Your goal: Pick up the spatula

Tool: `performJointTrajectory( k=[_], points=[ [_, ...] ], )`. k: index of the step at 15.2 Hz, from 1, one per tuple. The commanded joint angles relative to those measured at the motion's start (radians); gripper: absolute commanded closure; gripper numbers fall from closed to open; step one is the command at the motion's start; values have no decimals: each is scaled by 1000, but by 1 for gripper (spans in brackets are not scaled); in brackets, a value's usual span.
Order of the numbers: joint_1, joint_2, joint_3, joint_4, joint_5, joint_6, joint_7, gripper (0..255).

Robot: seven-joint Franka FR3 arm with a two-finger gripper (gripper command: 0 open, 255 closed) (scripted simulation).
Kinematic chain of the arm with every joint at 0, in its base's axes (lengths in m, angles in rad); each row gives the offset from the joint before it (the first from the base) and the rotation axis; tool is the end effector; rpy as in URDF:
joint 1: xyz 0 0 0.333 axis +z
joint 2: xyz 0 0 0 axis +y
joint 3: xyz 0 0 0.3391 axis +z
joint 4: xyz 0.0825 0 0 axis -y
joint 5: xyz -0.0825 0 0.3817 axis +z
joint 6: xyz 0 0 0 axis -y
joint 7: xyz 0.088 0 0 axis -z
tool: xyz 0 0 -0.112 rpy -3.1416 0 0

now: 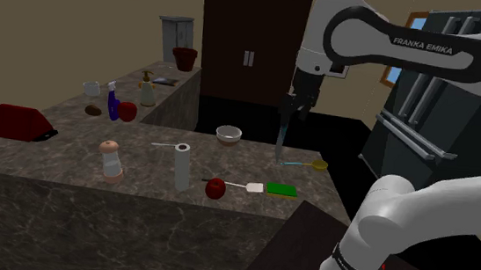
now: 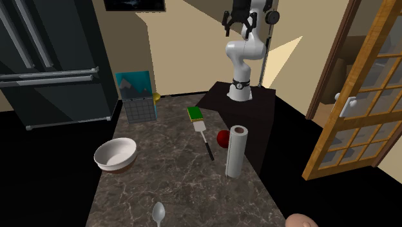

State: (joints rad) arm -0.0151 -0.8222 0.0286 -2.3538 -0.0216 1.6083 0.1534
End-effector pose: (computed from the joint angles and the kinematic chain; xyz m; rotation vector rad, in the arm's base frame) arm 0.2822 0.0048 0.6167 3.0942 -0.2298 0.1236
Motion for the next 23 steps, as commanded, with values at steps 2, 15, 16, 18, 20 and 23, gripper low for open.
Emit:
performJointTrajectory(
  k=[2, 15, 16, 18, 20, 23],
  points=[
    [4, 10, -13, -24, -7, 34, -26, 0],
    [53, 299, -179, -196, -67, 497, -358, 0],
    [58, 333, -191, -198, -67, 533, -385, 0],
    [70, 405, -215, -197, -63, 603, -440, 0],
    [83, 481, -238, -189, -53, 671, -498, 0],
    [105, 603, -269, -166, -24, 766, -591, 0]
  ],
)
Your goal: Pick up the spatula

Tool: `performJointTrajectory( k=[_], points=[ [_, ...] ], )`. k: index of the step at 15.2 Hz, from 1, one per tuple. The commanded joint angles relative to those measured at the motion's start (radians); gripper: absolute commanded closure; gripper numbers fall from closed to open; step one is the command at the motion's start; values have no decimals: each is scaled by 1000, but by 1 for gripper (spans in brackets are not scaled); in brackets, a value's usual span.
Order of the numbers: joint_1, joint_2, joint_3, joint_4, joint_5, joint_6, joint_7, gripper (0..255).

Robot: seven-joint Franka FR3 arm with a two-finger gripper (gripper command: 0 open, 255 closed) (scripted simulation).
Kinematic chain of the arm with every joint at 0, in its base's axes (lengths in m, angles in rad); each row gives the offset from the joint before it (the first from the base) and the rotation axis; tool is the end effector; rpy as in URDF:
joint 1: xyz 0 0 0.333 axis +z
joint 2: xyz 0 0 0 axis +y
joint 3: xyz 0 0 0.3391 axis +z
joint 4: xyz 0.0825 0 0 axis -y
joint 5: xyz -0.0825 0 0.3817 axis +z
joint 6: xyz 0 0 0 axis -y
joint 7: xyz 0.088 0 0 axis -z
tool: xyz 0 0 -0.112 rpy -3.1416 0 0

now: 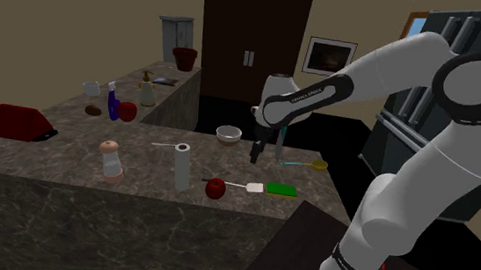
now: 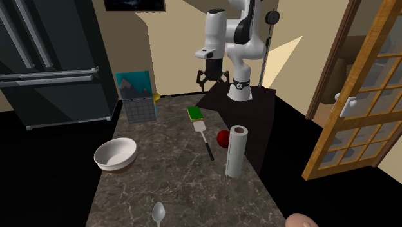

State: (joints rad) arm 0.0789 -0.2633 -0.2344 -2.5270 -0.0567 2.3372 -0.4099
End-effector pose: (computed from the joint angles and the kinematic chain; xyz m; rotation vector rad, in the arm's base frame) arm 0.4288 -0.0686 0.3932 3.1038 0.4661 0.1101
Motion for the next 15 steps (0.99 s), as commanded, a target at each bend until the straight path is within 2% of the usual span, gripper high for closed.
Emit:
performJointTrajectory(
  k=[1, 8, 13, 15],
  points=[
    [18, 86, -14, 18, 26, 66, -62, 0],
    [38, 389, -24, 136, 182, 230, -326, 0],
    [-2, 599, 35, 259, 283, 300, -498, 0],
    [-11, 625, 46, 269, 293, 315, -511, 0]
  ],
)
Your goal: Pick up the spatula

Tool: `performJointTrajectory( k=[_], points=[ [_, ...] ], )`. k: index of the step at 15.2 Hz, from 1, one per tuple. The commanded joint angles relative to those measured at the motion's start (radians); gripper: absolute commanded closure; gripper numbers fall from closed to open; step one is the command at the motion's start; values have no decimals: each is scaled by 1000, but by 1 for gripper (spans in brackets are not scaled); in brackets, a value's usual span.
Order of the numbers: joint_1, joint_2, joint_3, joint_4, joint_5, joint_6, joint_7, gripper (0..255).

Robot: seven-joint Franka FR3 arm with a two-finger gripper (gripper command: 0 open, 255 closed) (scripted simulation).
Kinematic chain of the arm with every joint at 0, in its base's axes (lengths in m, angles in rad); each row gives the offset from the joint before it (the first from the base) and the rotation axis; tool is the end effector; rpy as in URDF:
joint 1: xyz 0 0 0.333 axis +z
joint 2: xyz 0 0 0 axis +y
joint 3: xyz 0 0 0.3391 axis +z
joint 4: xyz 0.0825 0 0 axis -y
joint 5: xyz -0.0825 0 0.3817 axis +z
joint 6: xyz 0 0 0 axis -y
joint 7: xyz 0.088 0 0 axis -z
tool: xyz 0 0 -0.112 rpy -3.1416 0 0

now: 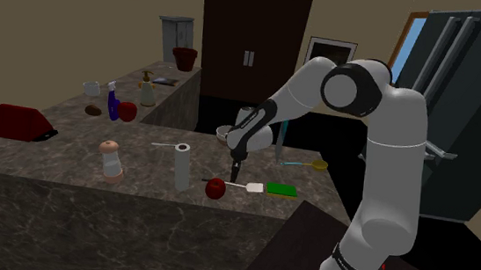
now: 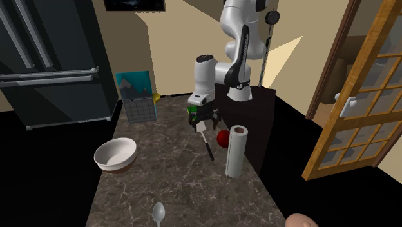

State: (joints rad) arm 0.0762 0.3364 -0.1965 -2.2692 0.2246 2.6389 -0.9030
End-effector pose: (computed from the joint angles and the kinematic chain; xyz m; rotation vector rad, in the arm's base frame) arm 0.5429 -0.0713 0.2343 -2.9809 -0.9224 -0.0980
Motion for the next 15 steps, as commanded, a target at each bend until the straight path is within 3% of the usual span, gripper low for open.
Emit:
performJointTrajectory(
  k=[1, 8, 9, 15],
  points=[
    [-11, 37, 12, 13, 18, 24, -23, 0],
    [-30, 108, 38, 25, 50, 82, -50, 0],
    [-30, 108, 38, 25, 50, 82, -49, 255],
    [-29, 107, 38, 24, 50, 81, -49, 255]
  ],
)
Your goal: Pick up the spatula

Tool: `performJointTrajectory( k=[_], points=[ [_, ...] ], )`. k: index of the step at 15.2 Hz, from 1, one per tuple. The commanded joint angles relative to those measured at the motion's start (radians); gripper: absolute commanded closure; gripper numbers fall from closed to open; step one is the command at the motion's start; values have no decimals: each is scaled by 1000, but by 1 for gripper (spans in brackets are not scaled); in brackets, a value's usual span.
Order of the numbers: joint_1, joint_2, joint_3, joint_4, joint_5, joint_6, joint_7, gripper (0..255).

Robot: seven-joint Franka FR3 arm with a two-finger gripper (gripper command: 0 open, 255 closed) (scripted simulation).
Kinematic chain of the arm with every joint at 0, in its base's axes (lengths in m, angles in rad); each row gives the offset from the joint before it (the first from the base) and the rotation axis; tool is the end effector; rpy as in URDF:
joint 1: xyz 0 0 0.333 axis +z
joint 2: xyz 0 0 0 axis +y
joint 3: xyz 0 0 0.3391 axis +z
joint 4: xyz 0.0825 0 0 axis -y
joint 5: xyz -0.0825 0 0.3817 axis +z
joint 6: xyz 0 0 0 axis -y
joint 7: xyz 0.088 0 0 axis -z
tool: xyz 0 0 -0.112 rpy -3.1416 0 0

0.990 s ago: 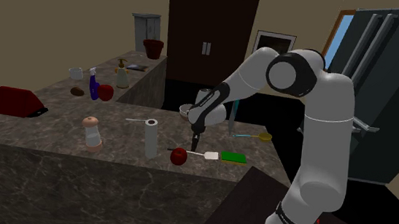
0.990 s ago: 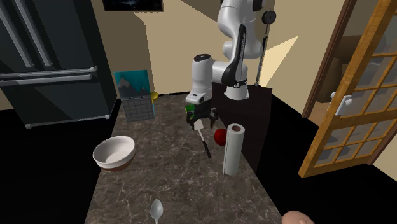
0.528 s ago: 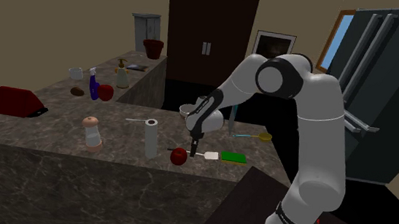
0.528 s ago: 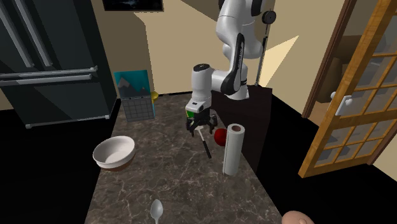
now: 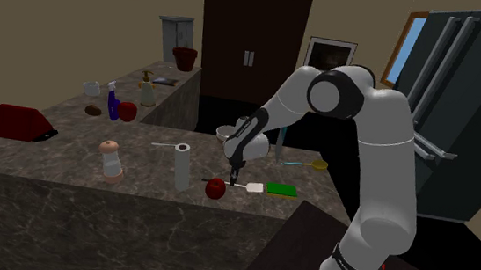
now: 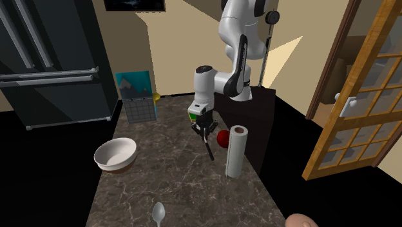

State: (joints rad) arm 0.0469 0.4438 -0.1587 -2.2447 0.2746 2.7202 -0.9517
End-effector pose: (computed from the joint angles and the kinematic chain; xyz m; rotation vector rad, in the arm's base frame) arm 0.5480 -0.0723 0.1907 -2.9767 -0.9338 -0.0987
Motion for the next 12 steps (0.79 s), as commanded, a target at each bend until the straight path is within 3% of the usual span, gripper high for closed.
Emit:
performJointTrajectory(
  k=[1, 12],
  points=[
    [0, 0, 0, 0, 0, 0, 0, 255],
    [28, -112, -40, -15, -54, -95, 42, 255]
  ],
)
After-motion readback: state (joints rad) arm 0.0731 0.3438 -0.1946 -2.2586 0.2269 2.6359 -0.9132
